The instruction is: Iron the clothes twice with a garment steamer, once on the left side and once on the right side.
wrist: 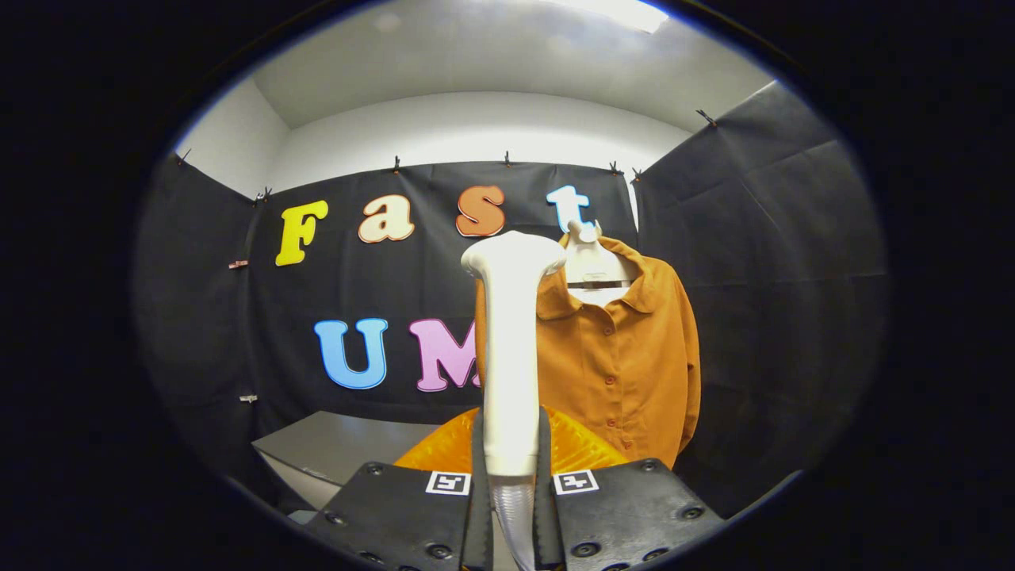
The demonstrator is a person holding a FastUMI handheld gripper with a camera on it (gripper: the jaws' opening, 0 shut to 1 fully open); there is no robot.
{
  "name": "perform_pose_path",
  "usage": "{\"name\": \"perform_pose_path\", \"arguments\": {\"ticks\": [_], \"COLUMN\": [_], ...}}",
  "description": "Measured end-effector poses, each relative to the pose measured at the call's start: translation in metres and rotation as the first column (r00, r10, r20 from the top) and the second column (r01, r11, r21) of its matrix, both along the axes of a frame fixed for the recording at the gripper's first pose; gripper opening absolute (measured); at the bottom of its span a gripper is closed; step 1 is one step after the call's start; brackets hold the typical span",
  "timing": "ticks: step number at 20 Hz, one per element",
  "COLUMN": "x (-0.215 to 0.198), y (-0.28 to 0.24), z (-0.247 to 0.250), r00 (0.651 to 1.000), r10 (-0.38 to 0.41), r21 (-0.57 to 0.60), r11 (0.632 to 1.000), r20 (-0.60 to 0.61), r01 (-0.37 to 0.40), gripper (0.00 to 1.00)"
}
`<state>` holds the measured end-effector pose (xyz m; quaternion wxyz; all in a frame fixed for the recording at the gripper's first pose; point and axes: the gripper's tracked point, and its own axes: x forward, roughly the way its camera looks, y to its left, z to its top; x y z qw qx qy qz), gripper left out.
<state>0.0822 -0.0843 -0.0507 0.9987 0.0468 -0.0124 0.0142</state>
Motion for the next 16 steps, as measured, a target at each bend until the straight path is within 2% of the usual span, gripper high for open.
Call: {"name": "perform_pose_path", "arguments": {"ticks": [6, 13, 16], "x": [0.028, 0.072, 0.088], "y": [-0.045, -0.065, -0.069], "z": [-0.032, -0.074, -0.101], "r00": [1.0, 0.999, 0.999], "r10": [-0.021, 0.023, 0.039], "r21": [-0.002, 0.032, -0.002], "r11": [1.0, 0.999, 0.999], "r20": [-0.016, -0.024, -0.036], "r01": [0.021, -0.022, -0.039], "gripper": [0.23, 0.23, 0.23]}}
